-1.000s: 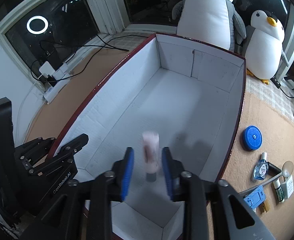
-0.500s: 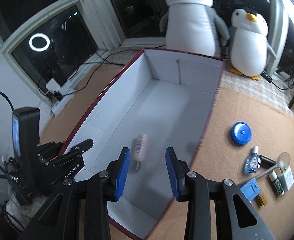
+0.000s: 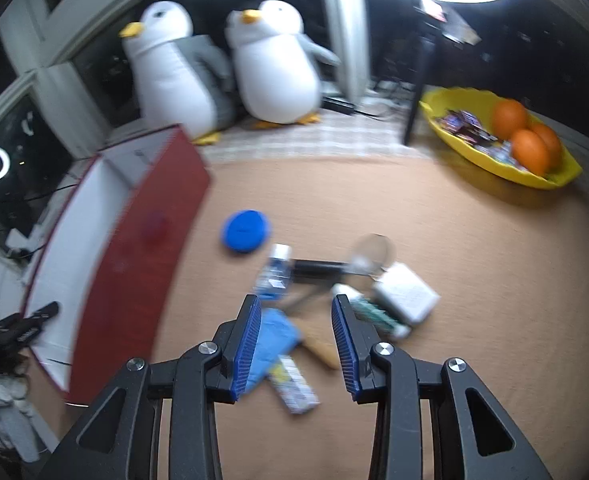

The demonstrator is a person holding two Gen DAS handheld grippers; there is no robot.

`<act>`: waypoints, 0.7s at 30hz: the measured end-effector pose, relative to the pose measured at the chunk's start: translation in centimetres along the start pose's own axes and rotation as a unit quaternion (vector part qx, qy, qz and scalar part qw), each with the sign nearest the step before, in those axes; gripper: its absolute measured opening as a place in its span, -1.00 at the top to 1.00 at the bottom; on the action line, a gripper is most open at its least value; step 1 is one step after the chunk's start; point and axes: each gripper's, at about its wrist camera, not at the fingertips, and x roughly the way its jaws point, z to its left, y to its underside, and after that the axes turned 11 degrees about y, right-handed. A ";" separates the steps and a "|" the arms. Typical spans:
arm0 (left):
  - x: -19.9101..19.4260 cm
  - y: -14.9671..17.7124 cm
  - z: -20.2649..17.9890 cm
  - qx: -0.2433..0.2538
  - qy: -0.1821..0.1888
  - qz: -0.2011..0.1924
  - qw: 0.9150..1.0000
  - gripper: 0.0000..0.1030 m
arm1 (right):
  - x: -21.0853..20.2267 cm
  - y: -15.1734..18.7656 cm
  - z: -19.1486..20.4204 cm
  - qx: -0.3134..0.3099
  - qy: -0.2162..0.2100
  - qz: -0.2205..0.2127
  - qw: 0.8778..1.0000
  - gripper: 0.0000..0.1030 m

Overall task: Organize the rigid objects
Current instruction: 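Move the right gripper back to the white AC adapter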

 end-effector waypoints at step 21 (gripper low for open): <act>0.3 -0.2 -0.8 0.003 -0.034 0.021 0.999 0.66 | 7.5 -1.3 -2.9 -0.075 0.042 0.040 0.996 0.14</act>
